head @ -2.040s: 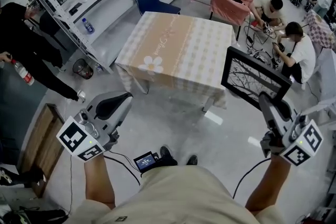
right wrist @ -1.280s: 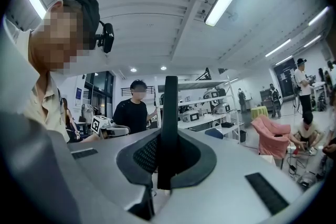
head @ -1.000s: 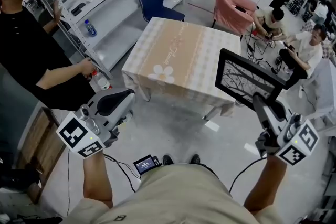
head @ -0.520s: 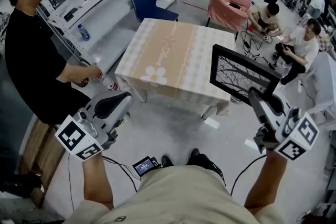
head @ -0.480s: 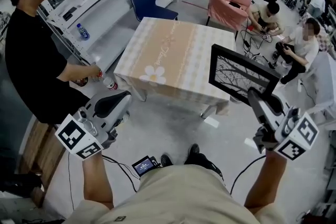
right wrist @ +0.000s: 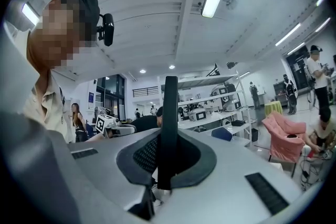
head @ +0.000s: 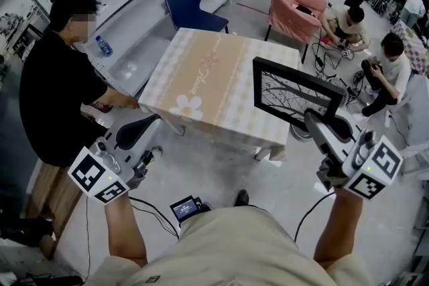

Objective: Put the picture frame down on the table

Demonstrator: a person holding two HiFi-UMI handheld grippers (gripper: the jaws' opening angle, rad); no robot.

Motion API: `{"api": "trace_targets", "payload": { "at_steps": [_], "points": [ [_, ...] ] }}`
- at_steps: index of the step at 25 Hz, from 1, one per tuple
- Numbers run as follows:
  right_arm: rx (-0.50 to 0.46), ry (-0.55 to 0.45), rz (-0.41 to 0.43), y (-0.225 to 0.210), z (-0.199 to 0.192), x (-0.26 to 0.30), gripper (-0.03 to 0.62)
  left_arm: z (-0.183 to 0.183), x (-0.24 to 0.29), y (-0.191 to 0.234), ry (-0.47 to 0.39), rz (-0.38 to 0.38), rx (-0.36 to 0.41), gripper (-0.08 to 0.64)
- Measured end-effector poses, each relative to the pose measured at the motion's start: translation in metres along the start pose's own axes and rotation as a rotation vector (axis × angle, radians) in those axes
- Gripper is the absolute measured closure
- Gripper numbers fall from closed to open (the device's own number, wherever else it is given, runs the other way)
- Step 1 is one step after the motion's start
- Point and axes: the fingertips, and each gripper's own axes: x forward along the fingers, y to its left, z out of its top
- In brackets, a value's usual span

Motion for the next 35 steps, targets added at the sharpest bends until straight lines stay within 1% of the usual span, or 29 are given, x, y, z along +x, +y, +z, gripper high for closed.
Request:
{"api": "trace_targets", "payload": {
  "at_steps": [3,7,11,14,16,22,28,32,35],
  "points": [
    [0.006,0.003,0.011,-0.022,0.003,0.006,0.571,0.0,0.018,0.007,0.004,0.011,-0.008,0.555],
    [0.012,0.009,0.018,-0.034,-0.001,0.009,0.571,-0.005,0.027,0.01,0.009,0.022,-0.017,0.555],
    [0.024,0.007,0.005,-0.041,-0.008,0.008,0.571,-0.007,0.033,0.013,0.014,0.012,-0.014,0.555],
    [0.026,0.003,-0.014,-0.043,-0.006,0.01,0.571,-0.005,0.037,0.018,0.013,-0.003,-0.013,0.554],
    [0.029,0.002,-0.025,-0.042,-0.005,0.019,0.571,-0.005,0.037,0.028,0.013,-0.015,-0.018,0.554],
    [0.015,-0.004,-0.062,-0.035,-0.005,0.071,0.571,-0.007,0.027,0.081,-0.001,-0.062,-0.008,0.554],
    [0.0,-0.009,-0.071,-0.024,-0.004,0.086,0.571,-0.009,0.018,0.093,-0.012,-0.081,-0.006,0.555],
    [0.003,-0.001,-0.073,-0.025,-0.007,0.113,0.571,-0.013,0.014,0.119,-0.015,-0.085,-0.017,0.555],
    [0.005,0.005,-0.07,-0.034,-0.006,0.126,0.571,-0.017,0.018,0.133,-0.007,-0.08,-0.024,0.554]
  ]
}}
